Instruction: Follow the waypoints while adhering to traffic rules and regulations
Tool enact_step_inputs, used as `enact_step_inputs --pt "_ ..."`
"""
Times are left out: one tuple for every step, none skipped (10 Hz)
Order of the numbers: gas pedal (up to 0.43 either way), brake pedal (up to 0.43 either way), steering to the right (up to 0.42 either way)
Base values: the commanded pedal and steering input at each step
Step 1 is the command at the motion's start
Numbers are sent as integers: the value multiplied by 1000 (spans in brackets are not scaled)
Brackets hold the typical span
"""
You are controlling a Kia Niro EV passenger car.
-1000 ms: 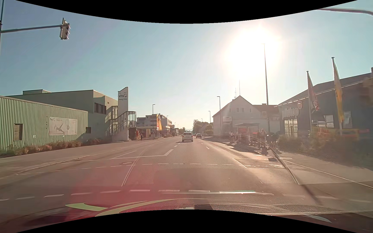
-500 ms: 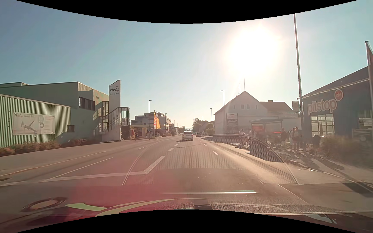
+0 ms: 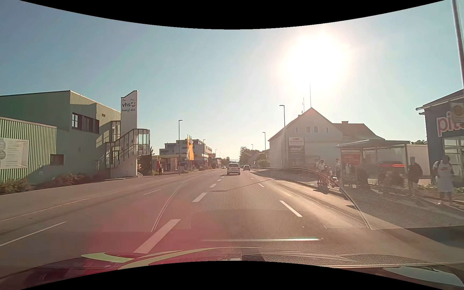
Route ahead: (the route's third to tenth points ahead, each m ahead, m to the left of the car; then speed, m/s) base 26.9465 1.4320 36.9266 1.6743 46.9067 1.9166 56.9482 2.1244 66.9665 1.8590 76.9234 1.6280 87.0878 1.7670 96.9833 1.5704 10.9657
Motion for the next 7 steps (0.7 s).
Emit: enact_step_inputs --pt "8 0 1" --pt "8 0 1" --pt "8 0 1" --pt "20 0 1" --pt "20 0 1" --pt "20 0 1" --pt "20 0 1"
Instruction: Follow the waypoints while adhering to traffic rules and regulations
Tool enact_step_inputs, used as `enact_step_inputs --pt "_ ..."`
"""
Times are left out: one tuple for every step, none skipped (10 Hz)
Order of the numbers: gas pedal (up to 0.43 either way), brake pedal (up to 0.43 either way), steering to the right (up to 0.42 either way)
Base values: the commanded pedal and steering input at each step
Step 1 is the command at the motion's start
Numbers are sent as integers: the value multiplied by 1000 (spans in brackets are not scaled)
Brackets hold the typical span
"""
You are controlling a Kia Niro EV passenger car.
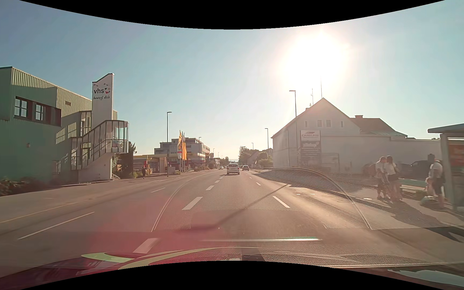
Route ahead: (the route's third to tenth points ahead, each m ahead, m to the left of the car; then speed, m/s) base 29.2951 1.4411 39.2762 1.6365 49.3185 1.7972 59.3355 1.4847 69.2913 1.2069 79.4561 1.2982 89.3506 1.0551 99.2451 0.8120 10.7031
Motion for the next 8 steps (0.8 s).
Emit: enact_step_inputs --pt "20 0 1" --pt "39 0 -1" --pt "59 0 -2" --pt "67 0 -2" --pt "79 0 -2" --pt "87 0 -2" --pt "87 0 -2" --pt "87 0 -2"
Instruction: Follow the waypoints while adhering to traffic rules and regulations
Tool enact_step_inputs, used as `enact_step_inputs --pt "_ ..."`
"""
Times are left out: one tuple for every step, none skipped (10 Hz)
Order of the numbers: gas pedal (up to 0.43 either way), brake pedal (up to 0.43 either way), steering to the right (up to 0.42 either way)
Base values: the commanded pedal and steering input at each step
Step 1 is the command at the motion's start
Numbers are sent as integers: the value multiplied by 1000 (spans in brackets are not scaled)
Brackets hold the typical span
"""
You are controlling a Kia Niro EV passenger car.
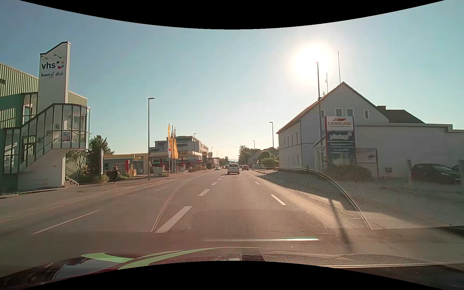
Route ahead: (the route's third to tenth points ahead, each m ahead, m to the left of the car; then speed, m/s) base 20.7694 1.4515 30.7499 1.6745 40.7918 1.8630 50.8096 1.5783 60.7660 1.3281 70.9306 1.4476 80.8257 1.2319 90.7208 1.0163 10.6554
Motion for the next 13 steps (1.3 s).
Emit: enact_step_inputs --pt "98 0 -2" --pt "98 0 -2" --pt "98 0 -2" --pt "98 0 -2" --pt "98 0 -2" --pt "98 0 -2" --pt "98 0 -2" --pt "98 0 -1" --pt "110 0 1" --pt "130 0 2" --pt "130 0 2" --pt "138 0 1" --pt "138 0 1"
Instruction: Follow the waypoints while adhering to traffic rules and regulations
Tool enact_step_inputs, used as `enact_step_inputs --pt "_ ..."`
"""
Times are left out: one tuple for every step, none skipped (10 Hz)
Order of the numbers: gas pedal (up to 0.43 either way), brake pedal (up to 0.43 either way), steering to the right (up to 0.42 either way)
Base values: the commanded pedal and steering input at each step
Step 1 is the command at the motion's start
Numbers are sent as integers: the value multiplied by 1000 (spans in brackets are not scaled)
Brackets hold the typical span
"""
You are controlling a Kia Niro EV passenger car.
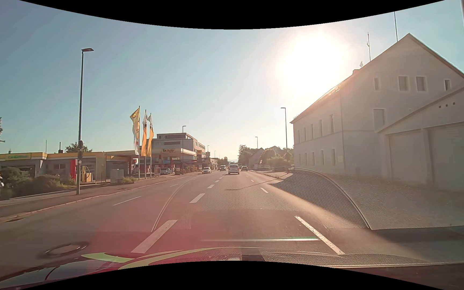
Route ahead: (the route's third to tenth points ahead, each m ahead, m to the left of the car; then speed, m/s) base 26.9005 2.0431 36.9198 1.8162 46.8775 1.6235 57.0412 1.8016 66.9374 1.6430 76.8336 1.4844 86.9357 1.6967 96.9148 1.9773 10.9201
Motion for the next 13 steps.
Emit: enact_step_inputs --pt "138 0 -1" --pt "138 0 -3" --pt "138 0 -3" --pt "138 0 -3" --pt "138 0 -3" --pt "138 0 -2" --pt "138 0 -2" --pt "138 0 -2" --pt "130 0 -2" --pt "110 0 -2" --pt "110 0 -3" --pt "118 0 -3" --pt "150 0 -3"
